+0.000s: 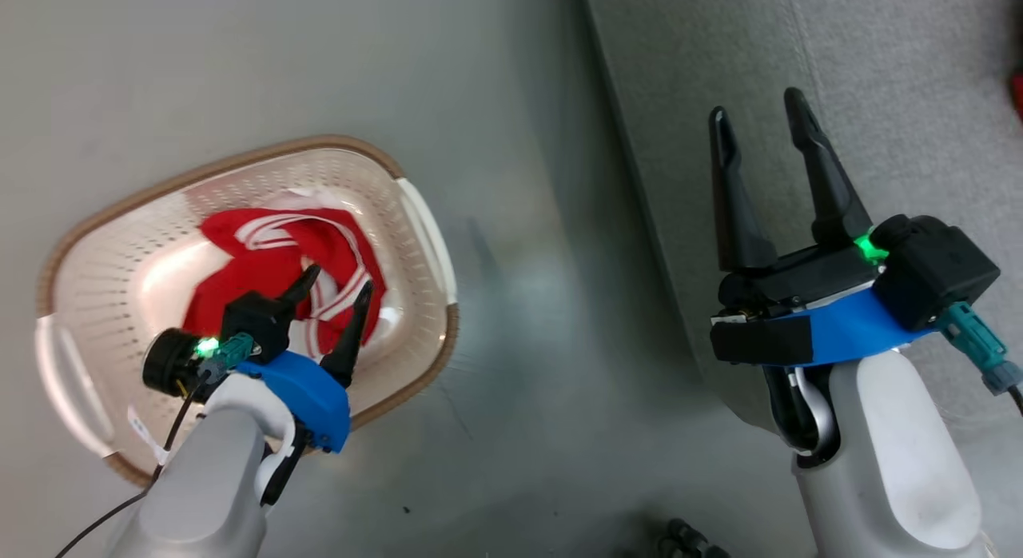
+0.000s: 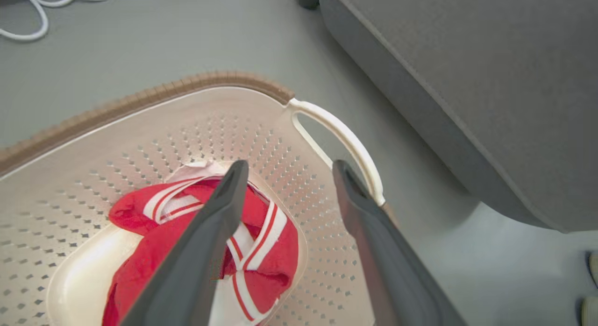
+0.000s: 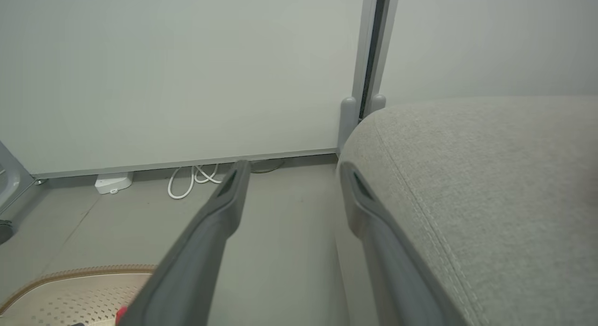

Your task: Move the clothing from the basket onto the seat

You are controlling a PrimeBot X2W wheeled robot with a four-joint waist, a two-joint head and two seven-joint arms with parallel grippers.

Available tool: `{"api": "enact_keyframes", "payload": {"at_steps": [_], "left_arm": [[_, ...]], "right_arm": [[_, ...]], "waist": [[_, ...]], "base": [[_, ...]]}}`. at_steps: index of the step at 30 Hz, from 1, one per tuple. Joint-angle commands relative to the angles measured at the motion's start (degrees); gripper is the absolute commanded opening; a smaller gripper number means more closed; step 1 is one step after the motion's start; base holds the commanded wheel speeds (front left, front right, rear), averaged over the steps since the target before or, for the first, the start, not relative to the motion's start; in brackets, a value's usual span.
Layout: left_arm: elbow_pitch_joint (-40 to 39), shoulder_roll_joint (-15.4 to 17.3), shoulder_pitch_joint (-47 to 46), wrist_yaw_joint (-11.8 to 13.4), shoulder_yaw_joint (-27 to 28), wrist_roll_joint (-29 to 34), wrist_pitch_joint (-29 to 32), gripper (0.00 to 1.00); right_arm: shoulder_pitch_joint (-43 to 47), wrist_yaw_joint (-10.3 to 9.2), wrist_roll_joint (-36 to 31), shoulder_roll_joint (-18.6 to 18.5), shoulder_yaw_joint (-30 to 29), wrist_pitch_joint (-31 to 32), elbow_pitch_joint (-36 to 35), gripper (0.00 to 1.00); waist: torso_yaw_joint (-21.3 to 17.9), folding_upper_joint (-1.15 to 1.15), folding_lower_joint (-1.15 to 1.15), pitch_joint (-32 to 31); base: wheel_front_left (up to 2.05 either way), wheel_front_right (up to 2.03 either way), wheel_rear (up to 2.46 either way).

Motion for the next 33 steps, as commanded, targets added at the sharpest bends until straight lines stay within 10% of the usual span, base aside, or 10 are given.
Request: {"api": "enact_keyframes", "payload": {"at_steps": [1, 26, 28, 29, 33], "left_arm": [[2.05, 1.24, -1.07, -0.16, -1.26, -0.64, 0.86, 1.0], [21.63, 6.53, -7.79, 6.57, -5.69, 1.13, 7.01, 1.0], [23.0, 6.12, -8.56, 7.26, -5.81, 0.94, 8.42, 0.18], [23.21, 5.92, -8.74, 7.35, -5.82, 0.78, 8.54, 0.0], [23.73, 5.42, -9.14, 6.81, -6.04, 0.4, 8.2, 0.0]], "right_arm": [[-1.22, -0.02, 0.82, 0.23, 0.79, -0.86, 0.76, 1.0], [-4.89, -0.02, 5.89, 0.21, 5.45, -3.57, 4.36, 1.0], [-4.72, -0.02, 6.05, 0.21, 5.32, -3.58, 4.14, 1.0], [-4.68, -0.02, 6.14, 0.21, 5.3, -3.58, 4.09, 1.0], [-4.46, -0.02, 6.38, 0.21, 5.45, -3.59, 3.97, 1.0]], "waist": [[-4.92, 0.0, -0.02, 4.44], [-10.02, 0.0, -0.02, 10.13], [-10.11, 0.0, -0.02, 10.19], [-10.1, 0.0, -0.02, 10.15], [-10.04, 0.0, -0.02, 9.73]], "base": [[0.0, 0.0, 0.0], [0.0, 0.0, 0.0], [0.0, 0.0, 0.0], [0.0, 0.0, 0.0], [0.0, 0.0, 0.0]]}}
